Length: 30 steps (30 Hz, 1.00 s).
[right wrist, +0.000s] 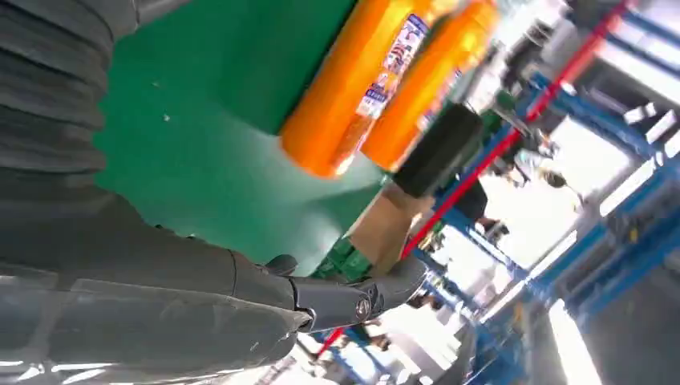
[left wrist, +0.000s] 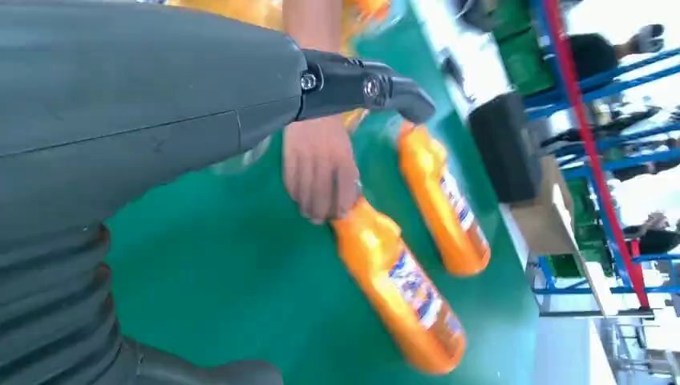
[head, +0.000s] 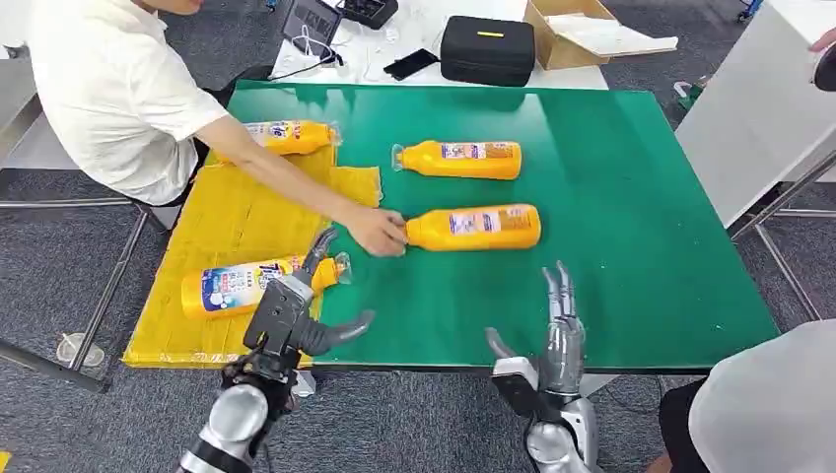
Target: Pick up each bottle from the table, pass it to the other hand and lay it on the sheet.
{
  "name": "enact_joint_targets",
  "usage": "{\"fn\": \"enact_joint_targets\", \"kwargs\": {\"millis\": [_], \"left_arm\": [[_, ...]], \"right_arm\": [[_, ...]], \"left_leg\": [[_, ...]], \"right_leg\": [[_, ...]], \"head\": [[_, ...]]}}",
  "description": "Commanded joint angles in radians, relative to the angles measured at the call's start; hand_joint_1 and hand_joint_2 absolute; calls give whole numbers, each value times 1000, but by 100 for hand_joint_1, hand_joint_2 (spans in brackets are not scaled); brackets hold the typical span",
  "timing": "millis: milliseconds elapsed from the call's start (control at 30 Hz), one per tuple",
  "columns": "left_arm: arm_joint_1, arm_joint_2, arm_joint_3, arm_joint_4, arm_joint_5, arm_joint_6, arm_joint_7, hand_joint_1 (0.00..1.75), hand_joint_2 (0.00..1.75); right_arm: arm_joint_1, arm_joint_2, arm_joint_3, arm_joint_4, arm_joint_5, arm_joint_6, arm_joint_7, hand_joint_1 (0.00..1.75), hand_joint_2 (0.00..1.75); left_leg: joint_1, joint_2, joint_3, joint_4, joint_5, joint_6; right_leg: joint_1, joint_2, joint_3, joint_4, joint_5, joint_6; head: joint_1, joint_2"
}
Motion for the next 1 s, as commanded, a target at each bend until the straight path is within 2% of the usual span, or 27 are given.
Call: {"fn": "enact_joint_targets", "kwargs": {"millis": [33, 100, 233, 267, 333, 433, 600, 667, 733, 900, 1000], "left_arm": [[-33, -16, -226, 131, 70, 107, -2, 0, 175], [-37, -12, -224, 116, 51, 118, -2, 0, 175], [-38, -15, -218, 105, 42, 118, 3, 0, 175], [-40, -17, -219, 107, 42, 117, 3, 0, 175], [-47, -22, -221, 109, 41, 114, 0, 0, 175], [-67, -37, -226, 117, 42, 106, -4, 0, 175], [-69, -37, -229, 117, 42, 104, -4, 0, 175], [-67, -34, -231, 117, 42, 100, -4, 0, 175], [-68, -37, -234, 126, 43, 94, -4, 0, 175], [-77, -43, -238, 124, 31, 102, 12, 0, 175], [-81, -42, -241, 117, 21, 105, 31, 0, 175]], "right_arm": [[-173, -77, 14, 303, 213, -4, 129, 0, 175], [-198, -92, 41, 332, 277, 0, 197, 0, 175], [-211, -106, 68, 348, 288, 28, 217, 0, 175], [-213, -108, 72, 349, 288, 32, 216, 0, 175], [-223, -113, 90, 360, 309, 35, 227, 0, 175], [-262, -124, 122, 406, 327, 98, 287, 0, 175], [-276, -130, 130, 427, 336, 113, 305, 0, 175], [-284, -136, 133, 440, 336, 135, 326, 0, 175], [-317, -146, 143, 479, 349, 176, 373, 0, 175], [-369, -163, 147, 515, 373, 216, 439, 0, 175], [-400, -181, 153, 539, 408, 245, 506, 0, 175]], "left_leg": [[-1, -1, 4, -1, 0, 1], [0, 0, 4, -1, 0, 2], [-1, 0, 3, -1, 0, 2], [-1, 1, 9, -2, -2, 2], [-1, 1, 4, -1, 0, 2], [0, 1, 3, 0, 0, 2], [-1, 1, 5, 0, -1, 2], [-1, 1, 2, -1, 0, 2], [-1, 1, 6, -1, -1, 2], [-1, 0, 2, 0, 0, 2], [-1, 0, 5, 0, 0, 2]], "right_leg": [[0, -2, 5, -2, 0, -1], [0, 0, 5, -1, -1, 0], [0, -1, 4, -1, -1, 0], [0, -2, 9, -1, -3, -1], [0, 0, 5, -1, -1, 0], [0, 0, 3, 0, -1, 0], [0, -1, 6, 0, -2, 0], [0, 0, 3, -1, -1, 1], [0, 0, 7, 0, -3, 0], [0, -1, 3, 0, -1, 1], [0, -2, 6, -1, -2, 1]], "head": [[1, 0], [1, 0], [0, 0], [0, 0], [0, 0], [0, 0], [0, 0], [0, 0], [0, 0], [0, 0], [0, 0]]}}
